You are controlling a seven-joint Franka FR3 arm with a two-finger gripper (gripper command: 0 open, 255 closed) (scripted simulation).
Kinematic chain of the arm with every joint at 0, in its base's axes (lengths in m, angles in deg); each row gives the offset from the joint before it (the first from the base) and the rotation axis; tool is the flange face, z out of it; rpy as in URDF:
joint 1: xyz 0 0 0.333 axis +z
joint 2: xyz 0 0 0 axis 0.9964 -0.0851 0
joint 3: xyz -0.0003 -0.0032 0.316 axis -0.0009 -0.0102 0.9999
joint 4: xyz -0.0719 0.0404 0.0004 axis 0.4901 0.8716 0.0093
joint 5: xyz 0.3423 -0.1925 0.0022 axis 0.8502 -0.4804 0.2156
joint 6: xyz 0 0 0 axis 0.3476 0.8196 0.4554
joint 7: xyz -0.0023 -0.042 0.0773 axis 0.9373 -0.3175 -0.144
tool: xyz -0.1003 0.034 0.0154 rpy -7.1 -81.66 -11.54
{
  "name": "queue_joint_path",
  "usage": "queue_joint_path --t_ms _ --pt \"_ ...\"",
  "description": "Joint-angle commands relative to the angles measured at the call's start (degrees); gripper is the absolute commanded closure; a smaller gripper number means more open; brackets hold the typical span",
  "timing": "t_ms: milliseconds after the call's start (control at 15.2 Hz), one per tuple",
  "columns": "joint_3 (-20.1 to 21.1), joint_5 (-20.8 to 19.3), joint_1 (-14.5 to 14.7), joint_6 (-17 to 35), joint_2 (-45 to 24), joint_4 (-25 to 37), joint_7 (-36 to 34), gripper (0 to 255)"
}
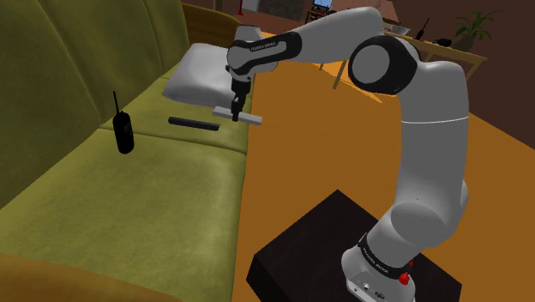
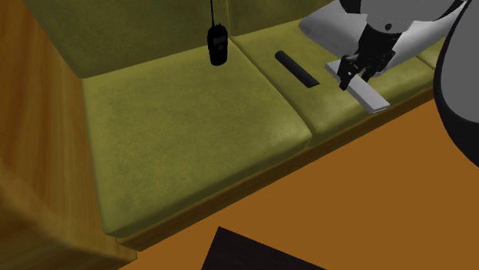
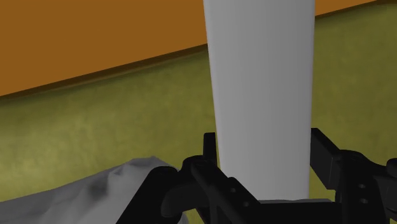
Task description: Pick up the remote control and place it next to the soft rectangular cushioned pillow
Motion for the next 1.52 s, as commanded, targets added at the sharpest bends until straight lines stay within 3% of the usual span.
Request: queue_joint_path --t_ms 0,528,594,924,1188,1452 --pt "-0.01 -0.06 0.08 1.20 -0.50 -0.65 -0.13 255" --pt "0.00 -0.07 0.07 1.19 -0.51 -0.63 -0.13 255" --pt "0.01 -0.07 0.09 1.18 -0.53 -0.60 -0.16 0" --pt "0.01 -0.07 0.06 1.19 -0.51 -0.63 -0.13 0" --pt "0.14 0.16 0.05 -4.94 1.69 3.31 0.03 0" --pt "0.14 0.16 0.06 -4.94 1.69 3.31 0.03 0"
